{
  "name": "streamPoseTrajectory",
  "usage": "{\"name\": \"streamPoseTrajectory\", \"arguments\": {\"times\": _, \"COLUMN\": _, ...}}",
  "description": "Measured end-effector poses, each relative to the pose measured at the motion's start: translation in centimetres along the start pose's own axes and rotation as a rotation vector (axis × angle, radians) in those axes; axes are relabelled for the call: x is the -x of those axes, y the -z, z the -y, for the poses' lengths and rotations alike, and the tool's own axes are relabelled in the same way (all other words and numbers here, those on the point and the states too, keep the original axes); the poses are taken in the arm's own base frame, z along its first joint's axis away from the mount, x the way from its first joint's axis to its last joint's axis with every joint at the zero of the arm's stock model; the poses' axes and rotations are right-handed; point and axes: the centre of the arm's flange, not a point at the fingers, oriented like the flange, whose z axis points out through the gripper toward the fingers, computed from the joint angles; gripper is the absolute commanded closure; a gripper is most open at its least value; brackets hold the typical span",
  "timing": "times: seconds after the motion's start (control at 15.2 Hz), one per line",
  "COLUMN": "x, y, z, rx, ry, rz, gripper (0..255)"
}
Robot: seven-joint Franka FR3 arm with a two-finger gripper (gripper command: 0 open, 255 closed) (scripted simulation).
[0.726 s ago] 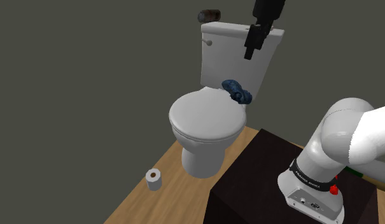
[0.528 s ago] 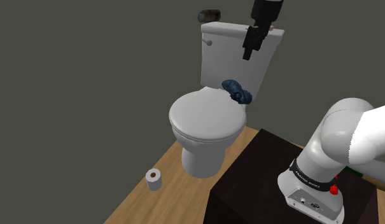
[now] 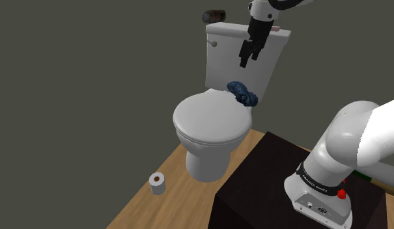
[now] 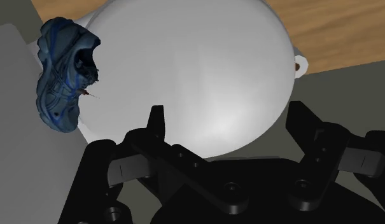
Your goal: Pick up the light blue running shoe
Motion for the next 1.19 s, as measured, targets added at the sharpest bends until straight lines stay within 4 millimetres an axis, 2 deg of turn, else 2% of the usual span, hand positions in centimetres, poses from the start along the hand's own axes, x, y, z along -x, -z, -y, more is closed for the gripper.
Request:
{"name": "streamPoseTrajectory", "arguments": {"times": 0.59, "x": -4.2, "y": -7.0, "z": -8.4, "rx": -0.030, "ry": -0.109, "rz": -0.012, "gripper": 0}}
{"name": "streamPoseTrajectory", "arguments": {"times": 0.92, "x": -6.5, "y": -11.8, "z": -12.9, "rx": -0.047, "ry": -0.170, "rz": -0.019, "gripper": 0}}
{"name": "streamPoseTrajectory", "arguments": {"times": 1.19, "x": -7.6, "y": -15.2, "z": -16.7, "rx": -0.060, "ry": -0.219, "rz": -0.024, "gripper": 0}}
